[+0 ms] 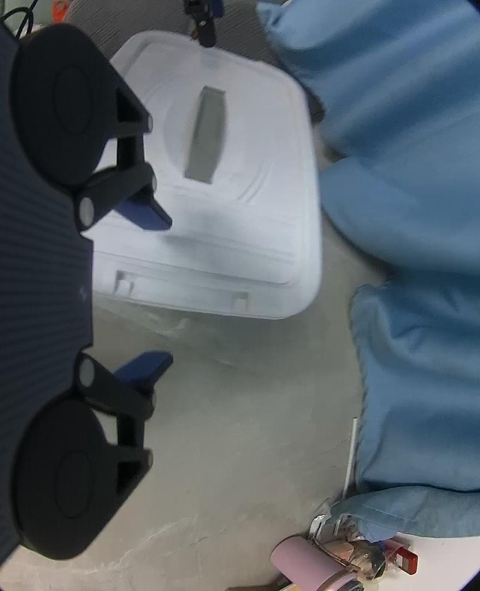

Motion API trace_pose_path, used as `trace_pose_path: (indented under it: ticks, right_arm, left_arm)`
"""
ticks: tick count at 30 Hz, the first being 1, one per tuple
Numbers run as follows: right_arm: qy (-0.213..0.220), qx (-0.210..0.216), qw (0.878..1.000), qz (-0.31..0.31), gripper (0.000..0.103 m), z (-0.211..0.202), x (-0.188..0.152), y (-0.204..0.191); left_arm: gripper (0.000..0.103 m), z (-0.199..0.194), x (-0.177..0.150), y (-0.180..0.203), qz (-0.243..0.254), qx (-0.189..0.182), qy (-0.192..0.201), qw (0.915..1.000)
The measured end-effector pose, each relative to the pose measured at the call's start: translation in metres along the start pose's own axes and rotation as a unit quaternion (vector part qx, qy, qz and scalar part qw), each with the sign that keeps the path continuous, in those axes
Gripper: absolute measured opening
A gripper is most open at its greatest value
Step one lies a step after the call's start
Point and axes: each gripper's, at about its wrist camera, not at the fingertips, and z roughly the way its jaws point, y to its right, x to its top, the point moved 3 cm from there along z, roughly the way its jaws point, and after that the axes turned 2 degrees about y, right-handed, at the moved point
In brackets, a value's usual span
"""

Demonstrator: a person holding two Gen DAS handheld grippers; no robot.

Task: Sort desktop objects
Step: 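Lower the lid onto the bin rim and open both grippers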

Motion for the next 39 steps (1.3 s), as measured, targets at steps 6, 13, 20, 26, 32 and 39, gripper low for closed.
trace_pose_path:
  ticks: [6,13,20,26,32,39]
  right_arm:
    - [-0.018,0.009,1.0,0.003,0.037,0.009,-0.002,-0.005]
    - [-0.014,0.006,1.0,0.006,0.033,0.007,-0.004,-0.007]
    - [-0.011,0.003,1.0,0.011,0.033,0.005,-0.008,-0.009]
    - [-0.008,-0.002,1.0,0.017,0.033,0.002,-0.012,-0.011]
    - [-0.002,0.003,1.0,0.028,0.033,0.0,-0.017,-0.009]
    - [0.007,-0.004,1.0,0.029,0.046,0.001,-0.019,-0.011]
  left_arm:
    - [0.101,0.012,-0.01,0.011,0.031,-0.001,-0.012,0.9995]
    - [0.092,0.02,-0.016,0.013,0.016,-0.028,-0.005,0.9995]
    - [0.088,0.023,-0.02,0.011,-0.018,-0.038,-0.003,0.9991]
    - [0.09,0.028,-0.014,0.014,-0.012,-0.035,0.003,0.9993]
    - [0.094,0.032,-0.01,0.016,-0.007,-0.037,0.009,0.9992]
    - [0.101,0.027,-0.015,0.022,0.016,-0.024,0.018,0.9994]
